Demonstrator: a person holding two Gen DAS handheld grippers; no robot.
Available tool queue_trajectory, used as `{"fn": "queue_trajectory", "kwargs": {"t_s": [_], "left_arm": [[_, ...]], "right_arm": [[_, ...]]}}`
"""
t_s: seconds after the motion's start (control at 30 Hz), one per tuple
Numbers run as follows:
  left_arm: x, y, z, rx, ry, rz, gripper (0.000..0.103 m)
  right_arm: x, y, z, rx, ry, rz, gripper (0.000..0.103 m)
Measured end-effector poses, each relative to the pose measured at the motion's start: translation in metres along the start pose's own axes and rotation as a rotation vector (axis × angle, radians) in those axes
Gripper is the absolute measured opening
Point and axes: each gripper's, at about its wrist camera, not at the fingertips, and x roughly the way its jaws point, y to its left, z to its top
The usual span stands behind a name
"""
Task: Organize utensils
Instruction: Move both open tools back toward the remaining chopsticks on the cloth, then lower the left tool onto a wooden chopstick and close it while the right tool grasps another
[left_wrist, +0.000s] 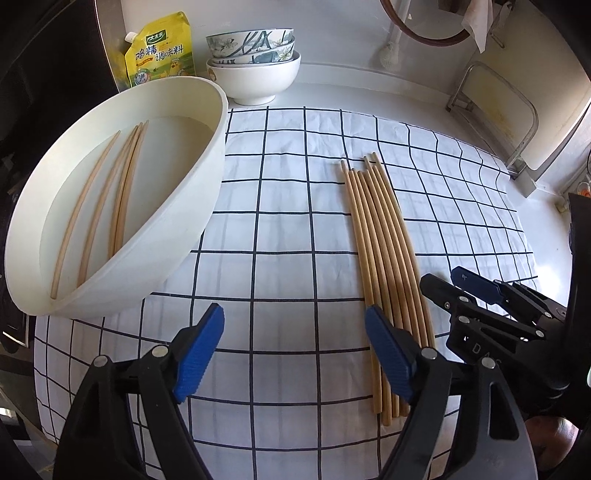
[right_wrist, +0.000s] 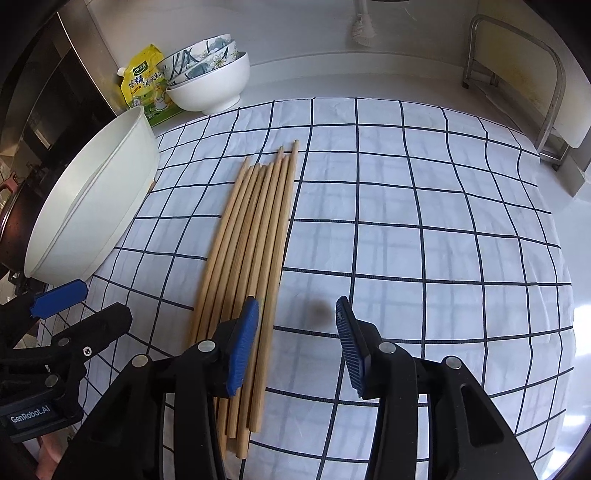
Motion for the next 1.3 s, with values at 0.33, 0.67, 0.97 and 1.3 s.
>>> {"fn": "queue_trajectory", "kwargs": {"t_s": [0.33, 0.67, 0.97, 1.3], "left_arm": [[0.011, -0.002, -0.009, -0.013, 0.023, 0.01, 0.078], [0.014, -0.002, -0.009, -0.02, 0.026, 0.013, 0.078], [0.018, -0.008, -0.008, -0.015, 0.022, 0.002, 0.078], [0.027, -0.02, -0.004, 0.013, 0.028, -0.002, 0.078]], "right_arm": [[0.001, -0.003, -0.004, -0.015, 0.005, 0.0, 0.042], [0.002, 0.001, -0.005, -0.035, 0.01, 0.001, 0.042], [0.0, -0.01, -0.006, -0.037, -0.001, -0.041, 0.042], [-0.004, -0.034, -0.005, 0.0, -0.013, -0.069, 0.042]]}}
